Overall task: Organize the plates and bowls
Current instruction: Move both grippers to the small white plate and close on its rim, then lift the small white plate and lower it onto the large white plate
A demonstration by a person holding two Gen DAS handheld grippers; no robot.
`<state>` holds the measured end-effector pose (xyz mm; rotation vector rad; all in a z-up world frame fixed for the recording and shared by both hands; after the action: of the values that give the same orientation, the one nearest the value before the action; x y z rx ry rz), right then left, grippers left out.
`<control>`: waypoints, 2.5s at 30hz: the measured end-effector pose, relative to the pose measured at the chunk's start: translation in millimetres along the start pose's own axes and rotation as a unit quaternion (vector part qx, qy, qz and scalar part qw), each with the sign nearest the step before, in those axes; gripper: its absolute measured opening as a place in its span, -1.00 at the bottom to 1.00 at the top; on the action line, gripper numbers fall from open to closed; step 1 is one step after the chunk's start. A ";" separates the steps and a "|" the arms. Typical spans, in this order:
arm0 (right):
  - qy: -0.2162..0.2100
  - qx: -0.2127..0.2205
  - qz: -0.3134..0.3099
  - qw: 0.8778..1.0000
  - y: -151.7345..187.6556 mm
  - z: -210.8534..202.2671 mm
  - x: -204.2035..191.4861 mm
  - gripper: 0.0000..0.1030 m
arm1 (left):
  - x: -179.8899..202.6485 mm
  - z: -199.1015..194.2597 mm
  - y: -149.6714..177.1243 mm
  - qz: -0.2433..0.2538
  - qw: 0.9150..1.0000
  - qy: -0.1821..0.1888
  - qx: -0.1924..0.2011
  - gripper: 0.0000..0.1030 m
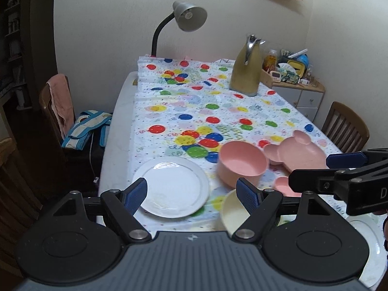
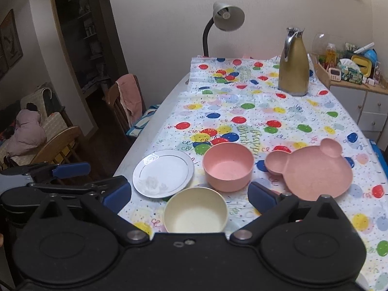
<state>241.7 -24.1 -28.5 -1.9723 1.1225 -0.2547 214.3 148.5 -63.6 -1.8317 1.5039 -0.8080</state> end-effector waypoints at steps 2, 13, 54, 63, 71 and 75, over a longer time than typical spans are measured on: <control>0.002 -0.007 0.008 1.000 -3.1 14.7 -4.2 0.99 | -12.8 12.7 -0.6 0.001 1.000 0.001 -0.007 0.56; 0.015 -0.093 0.077 0.993 -10.6 113.4 -6.2 0.86 | -70.0 82.3 -12.4 -0.024 0.998 0.014 -0.056 0.56; 0.014 -0.252 0.211 0.944 29.5 236.6 12.5 -0.57 | -124.3 209.3 14.6 -0.101 0.960 0.135 -0.222 -0.57; 0.010 -0.255 0.207 0.945 30.7 240.0 12.2 -0.57 | -129.2 211.1 17.3 -0.112 0.952 0.161 -0.234 -0.69; 0.014 -0.245 0.194 0.950 31.0 235.8 14.7 -0.78 | -128.3 202.2 19.0 -0.110 0.954 0.156 -0.231 -0.70; 0.011 -0.237 0.185 0.954 25.9 231.7 12.9 -0.80 | -128.5 192.6 15.6 -0.110 0.956 0.150 -0.229 -0.70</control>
<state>356.2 89.5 -197.2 -2.1077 1.6555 0.2125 335.0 289.1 -203.2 -2.3309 1.8150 -0.9321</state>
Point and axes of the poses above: each gripper's, at about its wrist camera, not at the fingertips, and z roughly the way its jaws point, x to its right, y to its underside, the point moved 10 cm from there along z, roughly the way its jaws point, and after that the axes turned 1 degree about z, right-handed, at the moved point
